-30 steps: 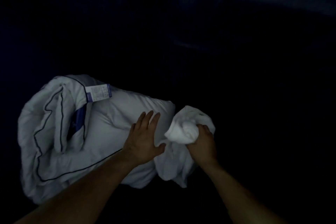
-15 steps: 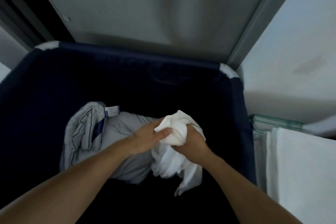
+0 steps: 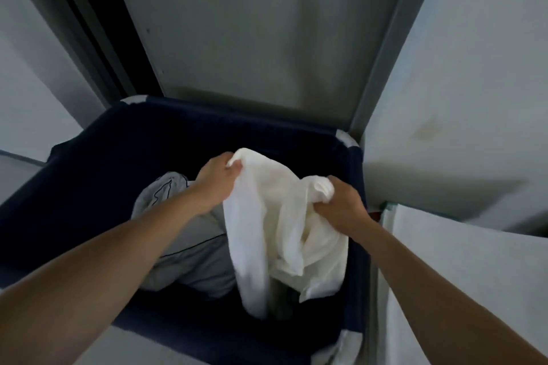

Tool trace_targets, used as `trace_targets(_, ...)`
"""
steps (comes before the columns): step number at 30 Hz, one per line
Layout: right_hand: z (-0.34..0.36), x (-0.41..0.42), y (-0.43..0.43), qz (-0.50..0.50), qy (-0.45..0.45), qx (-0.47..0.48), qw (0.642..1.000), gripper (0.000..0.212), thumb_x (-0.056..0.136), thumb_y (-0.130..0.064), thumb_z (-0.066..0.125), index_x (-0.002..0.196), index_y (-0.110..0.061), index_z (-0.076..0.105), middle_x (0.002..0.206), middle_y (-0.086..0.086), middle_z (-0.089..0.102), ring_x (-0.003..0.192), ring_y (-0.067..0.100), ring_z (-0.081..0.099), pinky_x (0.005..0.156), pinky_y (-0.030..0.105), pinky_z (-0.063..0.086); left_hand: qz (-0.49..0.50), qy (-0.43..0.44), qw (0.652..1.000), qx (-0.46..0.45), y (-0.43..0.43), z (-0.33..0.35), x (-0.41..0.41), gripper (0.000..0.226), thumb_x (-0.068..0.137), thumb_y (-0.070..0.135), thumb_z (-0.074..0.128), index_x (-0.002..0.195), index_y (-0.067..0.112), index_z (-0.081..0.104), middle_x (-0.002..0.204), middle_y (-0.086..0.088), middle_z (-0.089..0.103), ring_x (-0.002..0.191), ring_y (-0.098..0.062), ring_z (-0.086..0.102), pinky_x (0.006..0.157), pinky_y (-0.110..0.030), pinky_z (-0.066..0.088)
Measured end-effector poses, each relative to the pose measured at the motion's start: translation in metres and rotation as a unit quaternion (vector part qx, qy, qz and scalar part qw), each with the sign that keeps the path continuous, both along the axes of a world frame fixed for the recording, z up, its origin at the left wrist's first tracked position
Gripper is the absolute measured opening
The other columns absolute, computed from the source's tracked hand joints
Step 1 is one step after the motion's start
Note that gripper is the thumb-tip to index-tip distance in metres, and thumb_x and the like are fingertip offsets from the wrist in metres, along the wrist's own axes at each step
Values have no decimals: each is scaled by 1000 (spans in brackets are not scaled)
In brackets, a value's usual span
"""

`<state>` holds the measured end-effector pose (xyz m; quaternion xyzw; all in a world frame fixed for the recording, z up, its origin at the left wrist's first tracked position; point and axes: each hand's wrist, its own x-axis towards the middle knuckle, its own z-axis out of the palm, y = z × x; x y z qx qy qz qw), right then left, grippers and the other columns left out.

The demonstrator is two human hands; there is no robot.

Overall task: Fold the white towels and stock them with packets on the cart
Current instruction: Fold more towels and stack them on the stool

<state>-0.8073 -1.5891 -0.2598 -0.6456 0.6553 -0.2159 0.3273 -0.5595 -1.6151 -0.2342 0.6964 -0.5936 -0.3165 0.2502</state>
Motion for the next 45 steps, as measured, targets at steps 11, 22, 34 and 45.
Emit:
trace_targets(11, 116, -44, 14, -199, -111, -185, 956, 10, 85, -7, 62, 90, -14, 58, 80, -1, 60, 78, 25, 57, 62, 30, 43, -41, 127, 991, 18, 16, 74, 15, 54, 73, 60, 71, 106, 17, 67, 98, -3, 72, 87, -21, 70, 77, -41, 57)
trace_targets(22, 245, -41, 64, -290, -415, -310, 805, 13, 81, -1, 58, 86, -10, 66, 85, 11, 67, 82, 29, 67, 80, 54, 58, -258, 285, 919, -85, 39, 178, -131, 56, 65, 26, 93, 113, 23, 63, 105, 7, 69, 96, -12, 68, 82, -28, 59)
trace_targets(34, 347, -195, 173, -279, -329, -501, 751, 30, 52, -29, 62, 78, -15, 55, 77, 2, 59, 76, 20, 56, 70, 38, 53, -285, 415, 847, -172, 98, 289, -256, 36, 62, 14, 56, 97, 4, 56, 84, -14, 54, 77, -28, 54, 67, -40, 44)
trace_targets(45, 74, -318, 248, -150, 96, 69, 982, 66, 79, -29, 80, 134, -13, 48, 133, 4, 51, 107, 16, 53, 72, 17, 42, -329, 85, 940, -29, 142, 135, -353, 31, 92, 22, 54, 120, 9, 53, 110, -13, 64, 99, -32, 65, 85, -47, 57)
